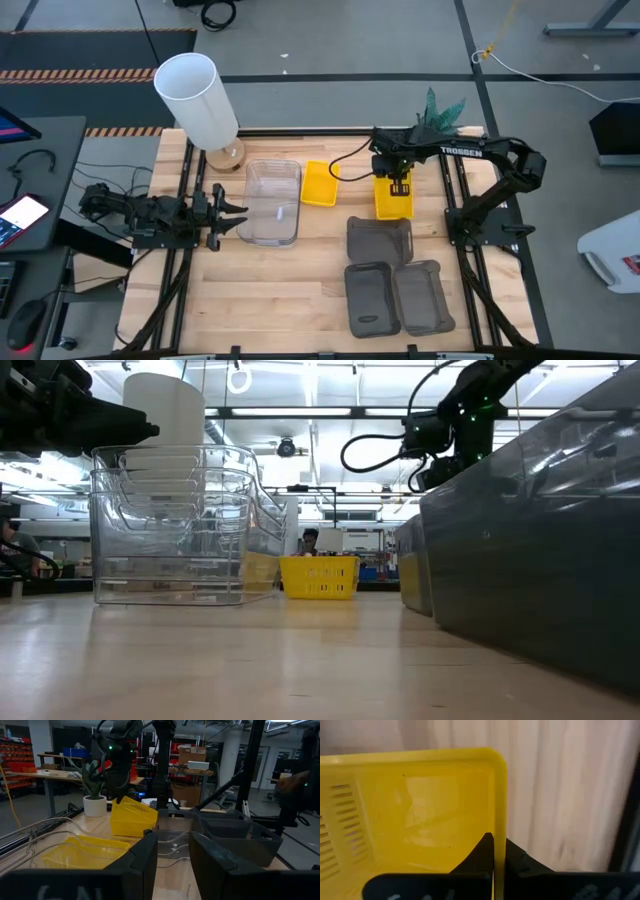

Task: Stack baskets by color
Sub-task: Stack the middle yellow bin on the right yellow bin, then stack the left yellow bin on the right yellow bin

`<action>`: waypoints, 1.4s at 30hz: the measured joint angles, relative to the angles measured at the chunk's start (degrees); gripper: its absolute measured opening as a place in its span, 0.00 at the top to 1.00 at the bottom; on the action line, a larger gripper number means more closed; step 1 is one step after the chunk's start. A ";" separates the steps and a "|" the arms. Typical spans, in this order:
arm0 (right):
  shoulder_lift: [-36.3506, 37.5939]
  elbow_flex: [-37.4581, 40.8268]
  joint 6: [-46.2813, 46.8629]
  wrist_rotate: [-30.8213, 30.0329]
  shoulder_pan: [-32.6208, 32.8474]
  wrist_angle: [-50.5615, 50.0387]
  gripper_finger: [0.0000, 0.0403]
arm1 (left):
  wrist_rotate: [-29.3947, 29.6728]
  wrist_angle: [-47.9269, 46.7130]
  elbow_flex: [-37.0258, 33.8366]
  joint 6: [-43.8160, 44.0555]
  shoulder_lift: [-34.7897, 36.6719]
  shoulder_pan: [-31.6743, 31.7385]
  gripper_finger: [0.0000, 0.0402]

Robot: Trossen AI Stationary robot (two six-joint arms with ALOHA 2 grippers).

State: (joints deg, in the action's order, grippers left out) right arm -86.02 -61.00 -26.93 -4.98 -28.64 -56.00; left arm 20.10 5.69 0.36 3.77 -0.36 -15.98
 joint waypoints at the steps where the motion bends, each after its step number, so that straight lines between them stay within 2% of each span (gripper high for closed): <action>1: 0.00 0.40 -0.06 0.23 0.03 0.16 0.96 | 0.00 0.00 0.00 0.00 0.00 0.01 0.71; 17: 0.00 2.30 1.56 -0.40 0.58 6.05 0.77 | 0.02 0.00 0.00 0.02 0.00 -0.01 0.71; 23: 0.00 1.37 10.49 -4.91 2.01 13.42 0.73 | 0.01 0.00 0.00 0.02 0.00 0.00 0.71; 29: -0.53 -0.23 21.25 -5.25 2.38 18.14 0.73 | 0.01 0.00 0.00 0.01 0.00 0.01 0.71; 35: -5.74 -4.89 29.76 0.01 3.05 18.45 0.73 | 0.00 0.02 0.00 0.02 0.00 -0.01 0.71; 42: -15.77 -15.54 30.91 0.16 4.48 18.84 0.73 | 0.00 0.02 0.00 0.00 0.00 -0.01 0.71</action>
State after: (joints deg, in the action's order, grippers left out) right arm -101.79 -76.54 3.99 -4.82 -24.16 -37.16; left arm 20.10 5.72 0.36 3.77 -0.36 -15.99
